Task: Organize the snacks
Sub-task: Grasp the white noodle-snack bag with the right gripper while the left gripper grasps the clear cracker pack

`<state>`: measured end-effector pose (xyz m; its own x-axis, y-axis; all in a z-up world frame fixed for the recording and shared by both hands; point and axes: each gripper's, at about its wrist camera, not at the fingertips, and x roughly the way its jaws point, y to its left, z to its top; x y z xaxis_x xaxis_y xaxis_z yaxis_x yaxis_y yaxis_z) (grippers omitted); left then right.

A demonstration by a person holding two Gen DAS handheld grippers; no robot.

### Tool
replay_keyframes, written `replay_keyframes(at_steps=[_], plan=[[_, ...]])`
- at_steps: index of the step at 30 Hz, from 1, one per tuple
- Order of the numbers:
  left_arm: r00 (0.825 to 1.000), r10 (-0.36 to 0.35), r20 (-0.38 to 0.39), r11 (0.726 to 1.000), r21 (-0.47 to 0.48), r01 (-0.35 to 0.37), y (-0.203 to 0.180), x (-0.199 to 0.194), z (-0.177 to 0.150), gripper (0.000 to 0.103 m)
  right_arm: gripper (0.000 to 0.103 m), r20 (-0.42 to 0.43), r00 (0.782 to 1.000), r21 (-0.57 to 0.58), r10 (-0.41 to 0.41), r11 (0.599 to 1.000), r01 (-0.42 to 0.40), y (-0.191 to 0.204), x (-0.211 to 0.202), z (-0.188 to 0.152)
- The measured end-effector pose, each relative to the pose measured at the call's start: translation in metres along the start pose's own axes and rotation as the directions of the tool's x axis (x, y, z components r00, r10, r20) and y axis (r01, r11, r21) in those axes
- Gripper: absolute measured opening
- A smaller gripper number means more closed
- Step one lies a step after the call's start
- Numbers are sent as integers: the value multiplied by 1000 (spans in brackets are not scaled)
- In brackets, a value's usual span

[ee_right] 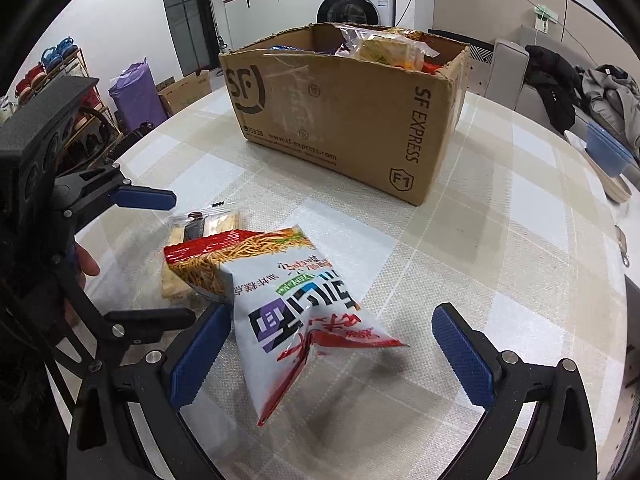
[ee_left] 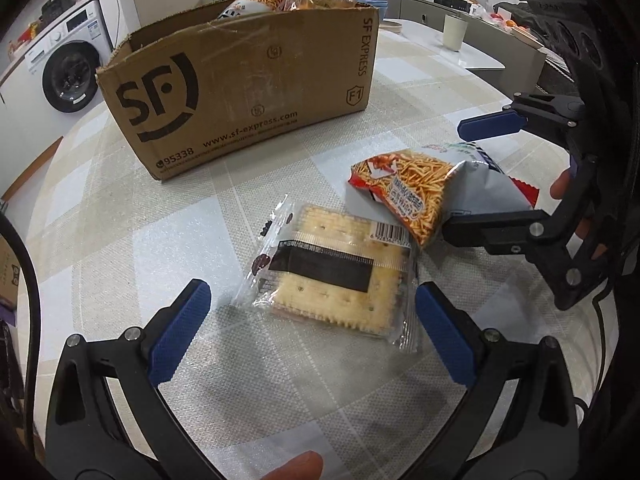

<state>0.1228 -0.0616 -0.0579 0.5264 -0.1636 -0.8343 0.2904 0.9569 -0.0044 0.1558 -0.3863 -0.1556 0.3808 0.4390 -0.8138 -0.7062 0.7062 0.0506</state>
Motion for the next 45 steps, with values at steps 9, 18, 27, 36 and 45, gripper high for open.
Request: replay_keyframes(at_steps=[9, 18, 27, 36, 45], plan=[[999, -29, -13, 1000, -8, 29, 2, 9, -2, 102, 102, -31, 999, 3, -12, 1000, 12, 5, 14, 2], [999, -38, -6, 999, 6, 38, -2, 10, -3, 102, 102, -36, 999, 80, -30, 996, 32, -5, 21, 6], [999, -42, 8, 999, 14, 42, -5, 13, 1, 103, 102, -31, 998, 54, -51, 997, 52, 4, 24, 2], [999, -43, 23, 999, 13, 43, -5, 11, -4, 103, 78, 20, 1000, 24, 20, 1000, -21, 6, 14, 1], [999, -48, 24, 999, 18, 48, -10, 13, -1, 102, 58, 44, 998, -3, 33, 999, -33, 14, 9, 2]])
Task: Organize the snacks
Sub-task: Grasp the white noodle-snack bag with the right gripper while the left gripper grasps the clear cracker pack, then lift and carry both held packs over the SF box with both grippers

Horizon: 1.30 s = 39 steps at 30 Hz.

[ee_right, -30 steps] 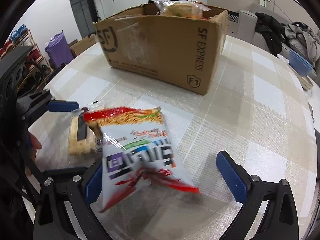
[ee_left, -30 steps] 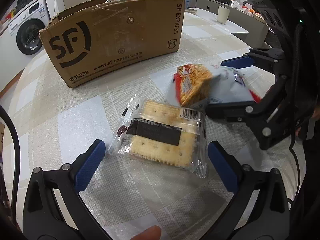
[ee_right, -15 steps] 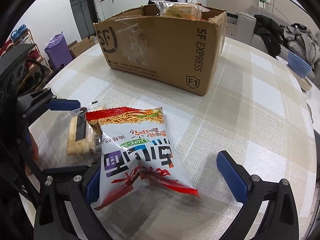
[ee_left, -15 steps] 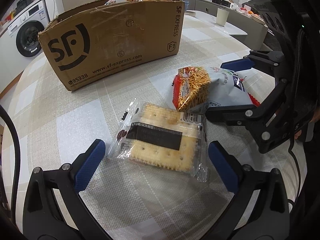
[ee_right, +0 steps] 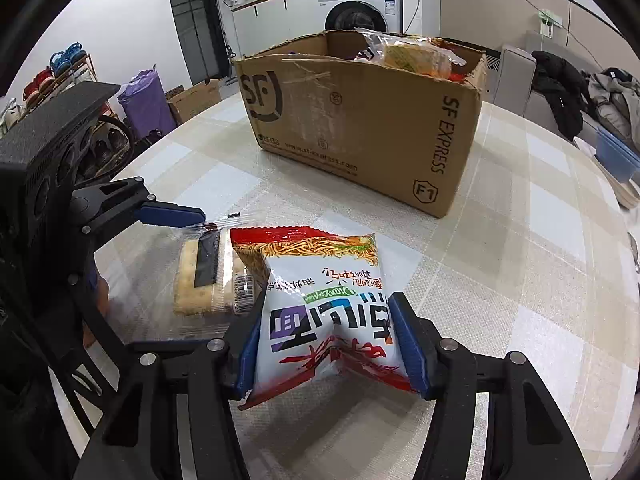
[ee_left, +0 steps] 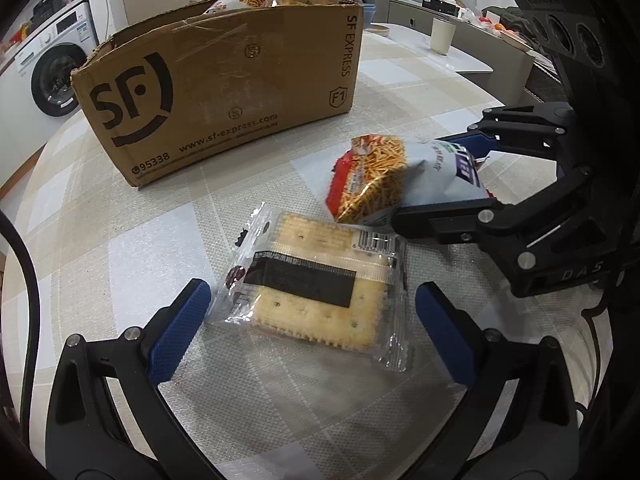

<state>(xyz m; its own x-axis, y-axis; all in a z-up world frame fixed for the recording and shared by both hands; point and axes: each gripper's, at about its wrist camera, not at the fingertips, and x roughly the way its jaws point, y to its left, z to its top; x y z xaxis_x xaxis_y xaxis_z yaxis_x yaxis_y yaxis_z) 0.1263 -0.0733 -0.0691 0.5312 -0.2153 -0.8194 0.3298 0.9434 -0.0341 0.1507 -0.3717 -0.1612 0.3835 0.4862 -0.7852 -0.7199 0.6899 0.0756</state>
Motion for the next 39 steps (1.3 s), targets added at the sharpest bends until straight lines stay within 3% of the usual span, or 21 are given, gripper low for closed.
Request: replay_keyframes(at_steps=[8, 15, 25, 26, 39], plan=[[1000, -5, 0, 1000, 3, 5, -2, 2, 1, 101, 54, 43, 999, 11, 1, 1000, -2, -2, -6, 3], [1000, -4, 27, 1000, -1, 4, -1, -2, 3, 81, 54, 83, 996, 47, 14, 999, -18, -10, -15, 5], [997, 7, 75, 1000, -7, -7, 0, -11, 1, 74, 54, 132, 991, 76, 23, 997, -33, -16, -26, 7], [997, 10, 81, 1000, -6, -9, 0, -13, 1, 65, 54, 137, 990, 77, 24, 996, -35, -16, -28, 7], [995, 16, 95, 1000, 9, -17, -3, -20, -2, 65, 54, 158, 987, 92, 33, 995, -48, -18, -34, 8]])
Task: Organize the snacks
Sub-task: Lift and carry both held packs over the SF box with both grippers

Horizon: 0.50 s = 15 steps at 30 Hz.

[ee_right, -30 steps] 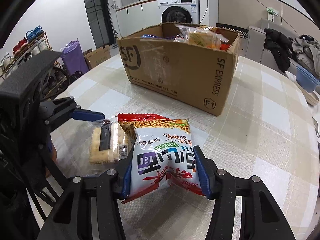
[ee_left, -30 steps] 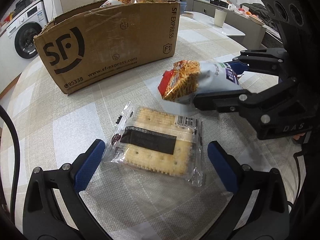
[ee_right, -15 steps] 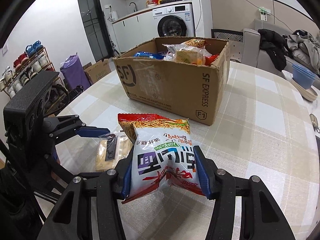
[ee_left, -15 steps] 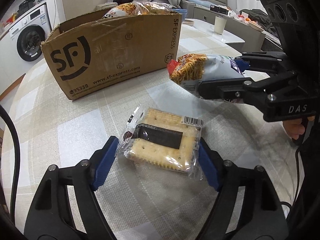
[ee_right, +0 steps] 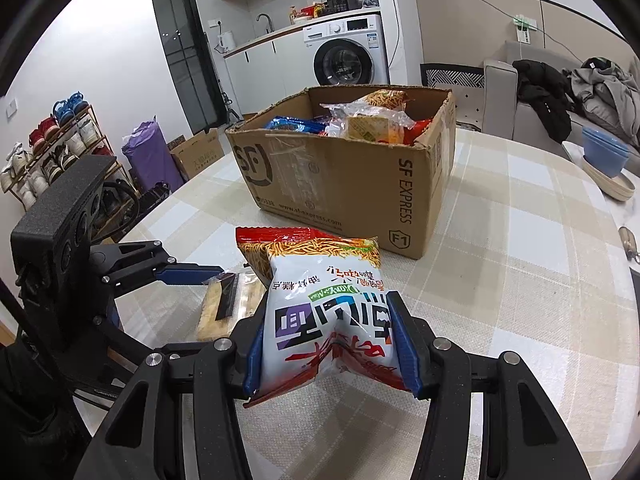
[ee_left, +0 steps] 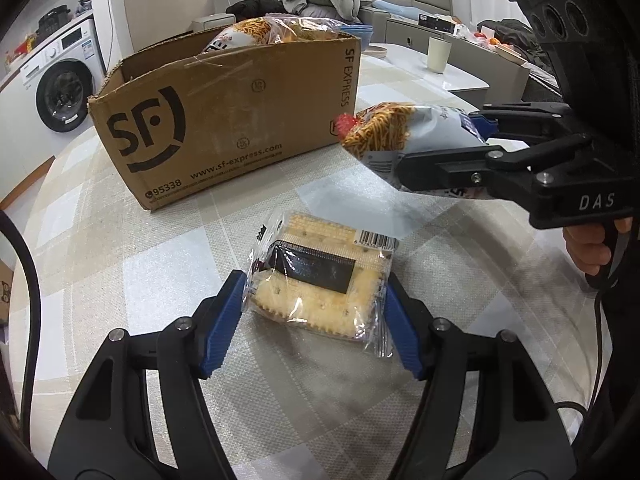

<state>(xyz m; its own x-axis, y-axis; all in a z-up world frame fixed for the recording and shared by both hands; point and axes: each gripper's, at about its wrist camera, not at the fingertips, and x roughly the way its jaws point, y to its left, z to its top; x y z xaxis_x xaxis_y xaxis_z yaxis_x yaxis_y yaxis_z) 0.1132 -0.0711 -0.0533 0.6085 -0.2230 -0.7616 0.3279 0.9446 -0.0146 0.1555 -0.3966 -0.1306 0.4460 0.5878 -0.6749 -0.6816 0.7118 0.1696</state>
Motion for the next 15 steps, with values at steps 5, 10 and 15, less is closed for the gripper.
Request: replay_keyframes(at_steps=[5, 10, 15], plan=[[999, 1, 36, 1000, -27, 0, 7, -9, 1, 65, 54, 51, 999, 18, 7, 1000, -8, -2, -9, 2], [996, 20, 90, 999, -52, -15, 12, -25, 2, 65, 54, 113, 993, 29, 14, 999, -18, -2, -20, 7], [991, 31, 126, 996, -90, -20, 20, -38, 8, 65, 54, 168, 986, 38, 24, 999, -31, -1, -30, 11]])
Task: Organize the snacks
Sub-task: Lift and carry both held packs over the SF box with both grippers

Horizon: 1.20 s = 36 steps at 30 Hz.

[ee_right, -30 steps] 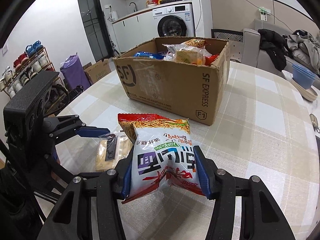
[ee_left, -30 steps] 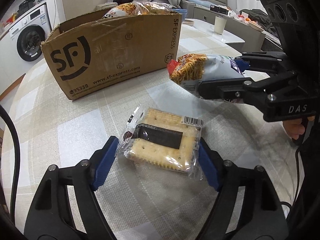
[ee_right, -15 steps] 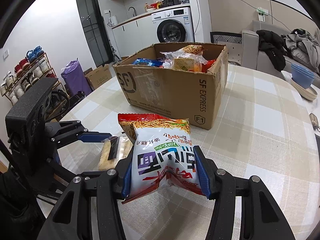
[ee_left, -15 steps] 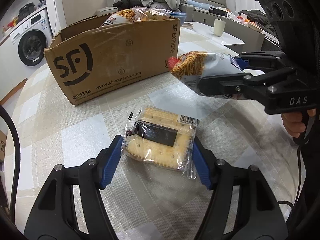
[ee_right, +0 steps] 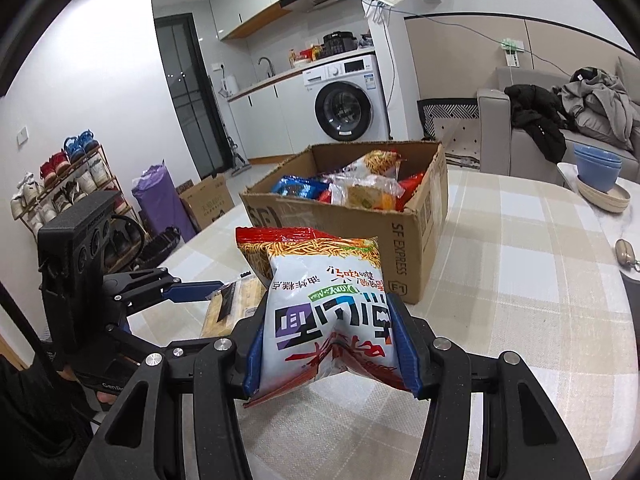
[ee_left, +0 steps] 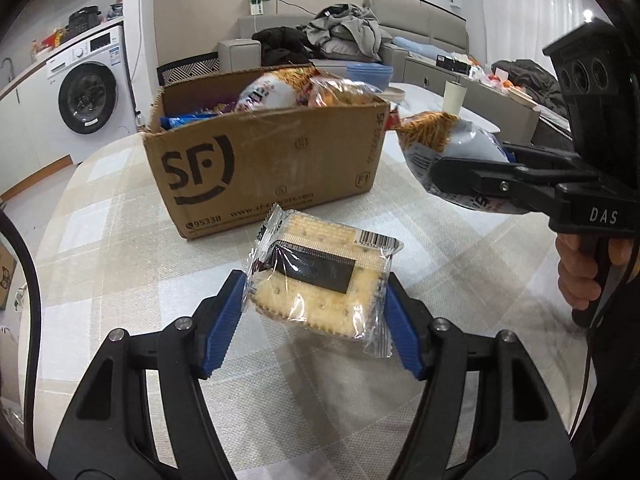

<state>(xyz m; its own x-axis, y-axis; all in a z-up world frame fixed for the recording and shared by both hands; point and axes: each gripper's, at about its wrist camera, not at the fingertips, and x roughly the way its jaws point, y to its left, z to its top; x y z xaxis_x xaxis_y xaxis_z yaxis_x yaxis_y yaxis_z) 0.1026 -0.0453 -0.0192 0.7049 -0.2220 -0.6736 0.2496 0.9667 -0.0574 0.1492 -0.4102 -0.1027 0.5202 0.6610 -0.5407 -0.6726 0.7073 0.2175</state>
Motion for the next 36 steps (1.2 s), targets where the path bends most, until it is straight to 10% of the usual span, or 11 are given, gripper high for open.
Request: replay_keyframes(at_steps=[36], plan=[[985, 90, 147, 988, -137, -70, 49, -43, 79, 65, 54, 171, 978, 124, -116, 988, 96, 7, -8, 54]])
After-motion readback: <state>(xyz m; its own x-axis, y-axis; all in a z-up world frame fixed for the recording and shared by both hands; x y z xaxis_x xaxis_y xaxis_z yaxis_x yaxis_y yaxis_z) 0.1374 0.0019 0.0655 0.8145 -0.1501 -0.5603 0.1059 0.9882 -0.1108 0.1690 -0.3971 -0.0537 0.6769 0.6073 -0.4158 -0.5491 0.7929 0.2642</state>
